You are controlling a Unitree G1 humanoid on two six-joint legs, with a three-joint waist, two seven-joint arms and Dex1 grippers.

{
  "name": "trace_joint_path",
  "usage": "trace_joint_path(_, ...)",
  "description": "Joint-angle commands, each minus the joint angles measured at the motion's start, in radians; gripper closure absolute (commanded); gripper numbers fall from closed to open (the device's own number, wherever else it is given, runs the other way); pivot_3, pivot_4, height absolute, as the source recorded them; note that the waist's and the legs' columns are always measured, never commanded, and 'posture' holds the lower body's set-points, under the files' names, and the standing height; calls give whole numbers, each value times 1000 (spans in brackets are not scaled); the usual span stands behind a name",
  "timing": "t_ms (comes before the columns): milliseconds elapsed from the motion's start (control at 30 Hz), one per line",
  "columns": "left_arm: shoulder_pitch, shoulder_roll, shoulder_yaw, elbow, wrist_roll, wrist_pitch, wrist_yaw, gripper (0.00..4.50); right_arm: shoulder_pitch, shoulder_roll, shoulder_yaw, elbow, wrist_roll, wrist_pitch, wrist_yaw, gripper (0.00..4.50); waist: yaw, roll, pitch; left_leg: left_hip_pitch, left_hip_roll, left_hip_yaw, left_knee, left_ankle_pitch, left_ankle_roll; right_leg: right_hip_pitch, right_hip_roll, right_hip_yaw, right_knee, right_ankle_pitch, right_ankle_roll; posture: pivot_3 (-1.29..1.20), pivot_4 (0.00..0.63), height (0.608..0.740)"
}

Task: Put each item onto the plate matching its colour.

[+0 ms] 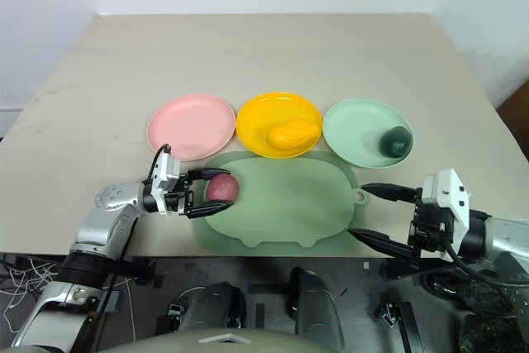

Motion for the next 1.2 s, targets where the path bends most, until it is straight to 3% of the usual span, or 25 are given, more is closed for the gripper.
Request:
trace_joint_path(33,-7,-6,0,-11,4,-23,3,1301,-14,-2,0,-12,4,-20,-5,0,0,0,0,0,0,0,0,0,0,0,0,0,0,0,0,0,150,737)
trace_joint_path(200,-36,-14,45,-20,-29,6,39,1308,-27,-5,7,-3,6,-18,-6,0,0,0,0,0,0,0,0,0,0,0,0,0,0,0,0,0,150,737)
trace_joint_path(333,-145,-2,130,-4,-69,29,113,1308,-46,-8,23,10,2,-17,-4,0,1,-3,1,0,0,-1,1,0,0,0,0,0,0,0,0,0,150,737)
trace_joint_path(500,-296,35,216,310,15,-131,205,1308,-75,-11,60,29,-6,-23,3,0,-3,-3,1,0,0,-1,0,0,0,2,0,-1,0,1,-1,0,150,737)
trace_joint_path(733,-432,54,227,691,136,-365,311,1308,-84,-1,78,43,-23,-56,6,0,3,-7,2,1,-1,1,2,0,0,2,0,-2,0,1,-1,0,150,737)
trace_joint_path(1133,-532,40,205,875,217,-429,320,1308,-44,31,74,78,-95,-161,-13,0,0,-11,1,0,-1,1,2,0,0,3,-1,-4,0,1,-1,0,150,737)
trace_joint_path(1200,-542,39,206,883,221,-425,321,571,-41,34,73,74,-94,-162,-17,0,-1,-11,1,1,-1,1,2,0,0,3,-1,-4,0,1,-1,0,150,737)
